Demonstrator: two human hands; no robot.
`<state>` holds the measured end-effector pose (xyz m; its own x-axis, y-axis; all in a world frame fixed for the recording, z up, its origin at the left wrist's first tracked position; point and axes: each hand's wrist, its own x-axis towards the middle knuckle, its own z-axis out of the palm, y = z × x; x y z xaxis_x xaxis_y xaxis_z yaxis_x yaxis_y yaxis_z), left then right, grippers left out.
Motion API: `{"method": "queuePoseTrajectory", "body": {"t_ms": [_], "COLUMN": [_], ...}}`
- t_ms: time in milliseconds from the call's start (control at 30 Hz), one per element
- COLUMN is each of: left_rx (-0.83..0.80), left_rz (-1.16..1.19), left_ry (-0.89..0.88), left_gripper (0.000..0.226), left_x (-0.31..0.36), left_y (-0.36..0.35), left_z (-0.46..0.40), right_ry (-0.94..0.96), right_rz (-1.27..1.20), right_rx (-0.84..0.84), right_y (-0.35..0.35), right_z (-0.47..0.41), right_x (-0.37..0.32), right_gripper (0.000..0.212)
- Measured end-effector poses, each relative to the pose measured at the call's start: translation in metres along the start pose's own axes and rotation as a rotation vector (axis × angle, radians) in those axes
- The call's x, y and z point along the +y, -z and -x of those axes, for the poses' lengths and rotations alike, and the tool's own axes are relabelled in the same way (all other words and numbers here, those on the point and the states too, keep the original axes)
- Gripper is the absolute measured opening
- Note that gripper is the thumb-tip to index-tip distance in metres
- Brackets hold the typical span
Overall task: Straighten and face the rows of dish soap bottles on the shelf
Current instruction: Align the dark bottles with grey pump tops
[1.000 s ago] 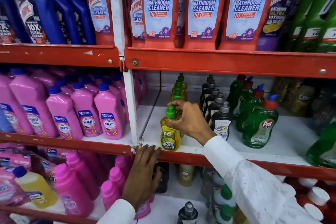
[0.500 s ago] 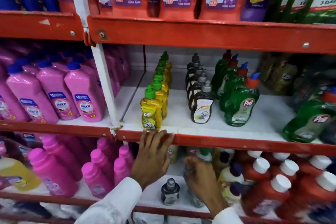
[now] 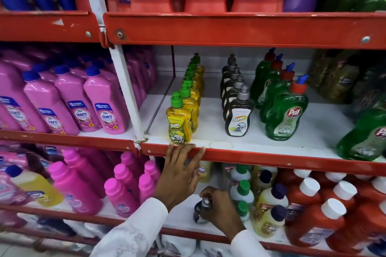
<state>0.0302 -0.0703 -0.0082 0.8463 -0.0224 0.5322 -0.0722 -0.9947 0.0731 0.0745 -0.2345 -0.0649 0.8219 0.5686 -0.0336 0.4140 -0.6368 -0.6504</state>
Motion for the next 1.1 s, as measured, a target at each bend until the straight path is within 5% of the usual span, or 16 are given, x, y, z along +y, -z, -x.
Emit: {"method": "queuePoseTrajectory", "body": {"t_ms": [333, 500, 1100], "left_rx": [0.079, 0.084, 0.069], "left_rz": [0.041, 0.016, -0.016], "left_ry": [0.002, 0.015, 0.02], "left_gripper": [0.062, 0.069, 0.041], "left_x": [0.001, 0.003, 0.035], "left_y": [-0.009, -0.008, -0.003], "left_z": [0.001, 0.0, -0.034], "right_ry": [0.18, 0.249, 0.179], "right_rz": [-0.176, -0.118, -0.075], "right_rx": [0.526, 0.656, 0.541], "right_y": [0.179, 0.228, 0.226], "right_z": [0.054, 0.038, -0.05], "right_x": [-0.087, -0.104, -0.074], "right_gripper": [0.043, 0.045, 0.047]}}
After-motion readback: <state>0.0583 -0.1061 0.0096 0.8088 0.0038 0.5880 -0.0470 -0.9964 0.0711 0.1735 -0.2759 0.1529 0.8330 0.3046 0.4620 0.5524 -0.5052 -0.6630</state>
